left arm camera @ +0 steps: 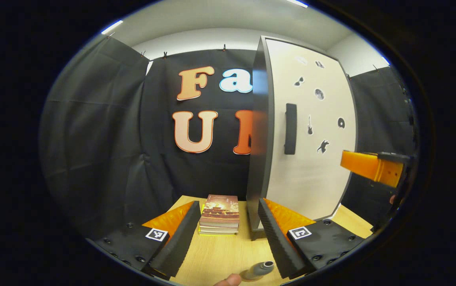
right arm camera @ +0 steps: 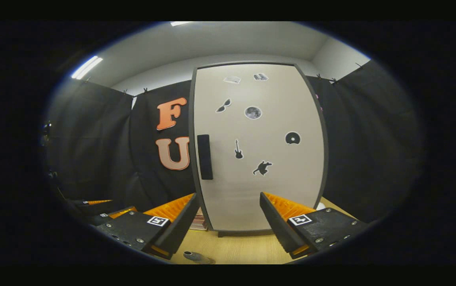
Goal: Open the cabinet door with the right hand, grasp the bottle in the cabinet with the left hand and place it on the coaster, then close the cabinet door with the right hand.
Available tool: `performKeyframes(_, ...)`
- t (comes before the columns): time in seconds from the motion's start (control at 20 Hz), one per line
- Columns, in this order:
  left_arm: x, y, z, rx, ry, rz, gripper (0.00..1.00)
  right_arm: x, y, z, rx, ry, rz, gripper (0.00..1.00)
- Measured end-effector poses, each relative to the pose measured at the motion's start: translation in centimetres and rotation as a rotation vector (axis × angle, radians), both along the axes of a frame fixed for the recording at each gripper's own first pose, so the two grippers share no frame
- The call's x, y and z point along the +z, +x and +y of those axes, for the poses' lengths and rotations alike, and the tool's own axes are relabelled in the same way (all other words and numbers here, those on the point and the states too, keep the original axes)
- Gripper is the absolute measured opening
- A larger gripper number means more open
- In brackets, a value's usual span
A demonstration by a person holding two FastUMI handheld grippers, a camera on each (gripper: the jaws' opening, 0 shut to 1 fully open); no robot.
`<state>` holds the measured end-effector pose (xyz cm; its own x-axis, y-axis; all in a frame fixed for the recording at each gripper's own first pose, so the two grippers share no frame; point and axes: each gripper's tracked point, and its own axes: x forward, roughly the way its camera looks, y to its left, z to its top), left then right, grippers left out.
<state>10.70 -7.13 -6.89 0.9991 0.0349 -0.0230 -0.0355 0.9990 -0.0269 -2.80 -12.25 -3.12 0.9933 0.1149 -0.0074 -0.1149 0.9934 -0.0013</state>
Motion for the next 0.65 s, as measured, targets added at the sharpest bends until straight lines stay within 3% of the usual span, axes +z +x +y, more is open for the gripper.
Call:
performKeyframes(0.25,2.6,-5.8,-2.6,-0.019,0.019,-0.034,0.95,0.1,-7.4,-2.7,-0.041,-0.023,0.003,0.94)
performKeyframes(0.65,4.6,-11.6,-4.1,-0.014,0.039,-0.068,0.95,0.3,-12.9,-4.6,-0.062,-0.039,-0.004,0.94)
